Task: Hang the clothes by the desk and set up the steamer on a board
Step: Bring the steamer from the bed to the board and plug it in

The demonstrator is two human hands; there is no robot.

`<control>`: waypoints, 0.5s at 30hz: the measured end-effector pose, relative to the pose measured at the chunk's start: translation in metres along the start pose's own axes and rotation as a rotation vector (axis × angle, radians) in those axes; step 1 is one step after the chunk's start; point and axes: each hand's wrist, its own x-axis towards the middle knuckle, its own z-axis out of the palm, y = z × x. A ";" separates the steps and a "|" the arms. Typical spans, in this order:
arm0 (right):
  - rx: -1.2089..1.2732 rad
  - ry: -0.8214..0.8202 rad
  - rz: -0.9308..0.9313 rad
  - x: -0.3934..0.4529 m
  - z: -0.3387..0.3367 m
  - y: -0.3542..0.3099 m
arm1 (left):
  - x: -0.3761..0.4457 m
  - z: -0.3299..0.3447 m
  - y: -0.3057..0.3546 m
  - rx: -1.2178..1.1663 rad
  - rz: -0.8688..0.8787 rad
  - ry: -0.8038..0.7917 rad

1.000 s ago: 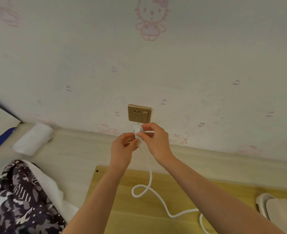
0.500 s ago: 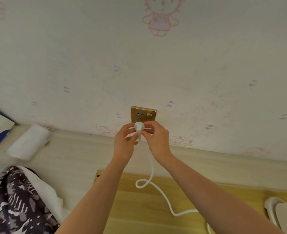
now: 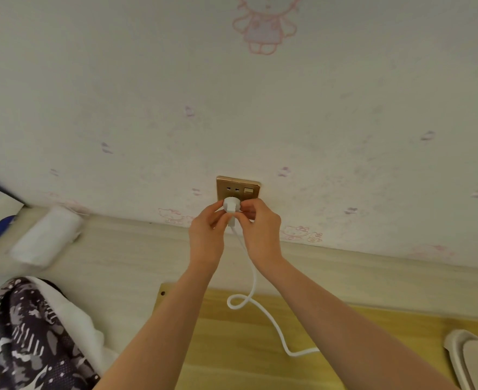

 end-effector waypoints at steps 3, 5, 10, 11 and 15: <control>-0.001 0.010 -0.018 0.000 0.001 0.000 | 0.001 0.001 0.000 -0.062 -0.024 -0.001; -0.002 0.014 -0.022 0.001 0.002 0.000 | 0.001 0.002 0.003 -0.108 -0.041 -0.003; -0.021 0.037 -0.026 0.004 0.005 0.001 | 0.002 0.002 0.007 -0.131 -0.047 0.015; -0.026 0.036 -0.030 0.004 0.005 0.001 | 0.002 0.002 0.007 -0.130 -0.051 0.016; -0.013 0.024 -0.016 0.004 0.004 -0.002 | 0.000 0.004 0.008 -0.136 -0.047 0.024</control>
